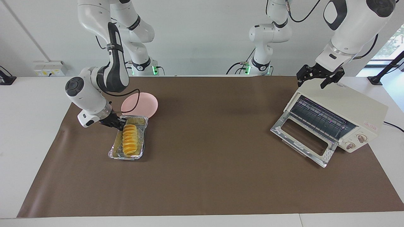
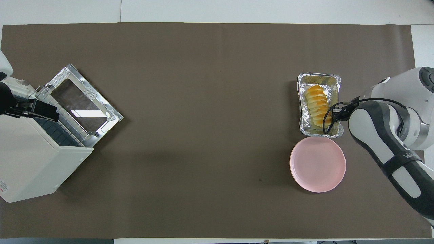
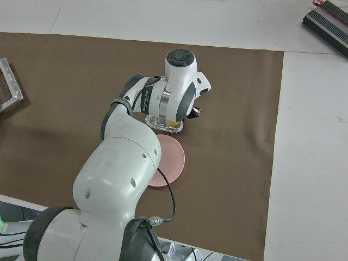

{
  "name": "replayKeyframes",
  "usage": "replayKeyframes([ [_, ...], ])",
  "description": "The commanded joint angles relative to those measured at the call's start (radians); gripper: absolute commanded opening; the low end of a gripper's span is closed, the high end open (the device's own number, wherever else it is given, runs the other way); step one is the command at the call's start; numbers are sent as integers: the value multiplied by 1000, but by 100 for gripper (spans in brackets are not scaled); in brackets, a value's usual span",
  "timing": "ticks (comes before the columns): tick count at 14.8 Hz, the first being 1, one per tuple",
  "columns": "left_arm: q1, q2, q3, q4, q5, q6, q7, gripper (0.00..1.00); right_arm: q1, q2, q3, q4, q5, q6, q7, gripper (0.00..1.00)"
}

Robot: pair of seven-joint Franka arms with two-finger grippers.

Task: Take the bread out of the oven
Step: 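Grasp the bread slices in the tray with the right gripper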

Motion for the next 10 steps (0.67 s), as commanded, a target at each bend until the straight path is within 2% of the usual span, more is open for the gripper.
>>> replayKeyframes([
  [1,11,-13,-5,-4,-15,2,0,100,-13,-30,9,-32,24,8,-26,0],
  [3,11,-13,-5,-4,-15,2,0,100,-12,-28,7,-24,24,8,-26,76],
  [4,11,-14,-5,-4,-15,2,0,100,-13,-24,7,-12,24,10,-26,100],
  [10,11,-14,-5,-4,-15,2,0,100,7,-19,9,54,15,-2,-17,100],
])
